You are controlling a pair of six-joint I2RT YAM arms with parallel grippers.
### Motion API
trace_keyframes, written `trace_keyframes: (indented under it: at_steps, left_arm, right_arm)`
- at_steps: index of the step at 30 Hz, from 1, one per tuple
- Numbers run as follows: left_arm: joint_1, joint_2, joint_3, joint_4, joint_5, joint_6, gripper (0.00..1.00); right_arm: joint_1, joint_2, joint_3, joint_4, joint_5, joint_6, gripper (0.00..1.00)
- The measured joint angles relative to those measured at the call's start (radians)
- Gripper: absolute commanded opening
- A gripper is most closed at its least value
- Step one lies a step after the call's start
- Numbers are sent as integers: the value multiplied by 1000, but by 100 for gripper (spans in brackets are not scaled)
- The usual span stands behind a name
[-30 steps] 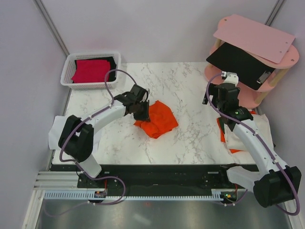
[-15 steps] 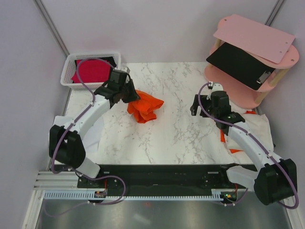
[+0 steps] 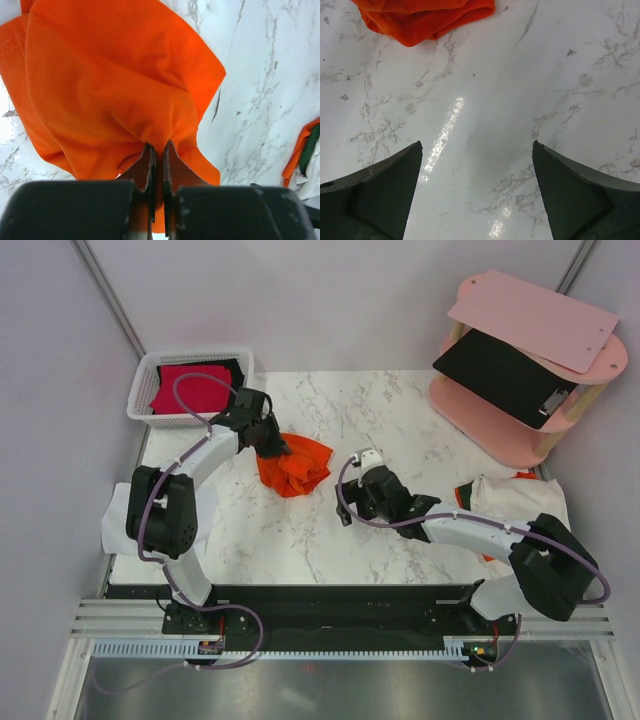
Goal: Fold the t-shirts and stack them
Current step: Move the tshirt to the center of the board
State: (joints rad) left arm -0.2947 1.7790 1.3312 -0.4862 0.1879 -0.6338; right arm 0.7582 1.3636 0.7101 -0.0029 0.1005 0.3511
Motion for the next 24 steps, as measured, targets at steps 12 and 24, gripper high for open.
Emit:
trace_keyframes:
  at_steps: [12, 24]
  left_arm:
    - [105, 2, 9, 41, 125, -35, 2]
    - [132, 2, 11, 48, 181, -36, 2]
  right_arm:
    - [102, 290, 139, 171, 194, 23, 98]
    - [102, 438, 209, 339, 223, 90, 98]
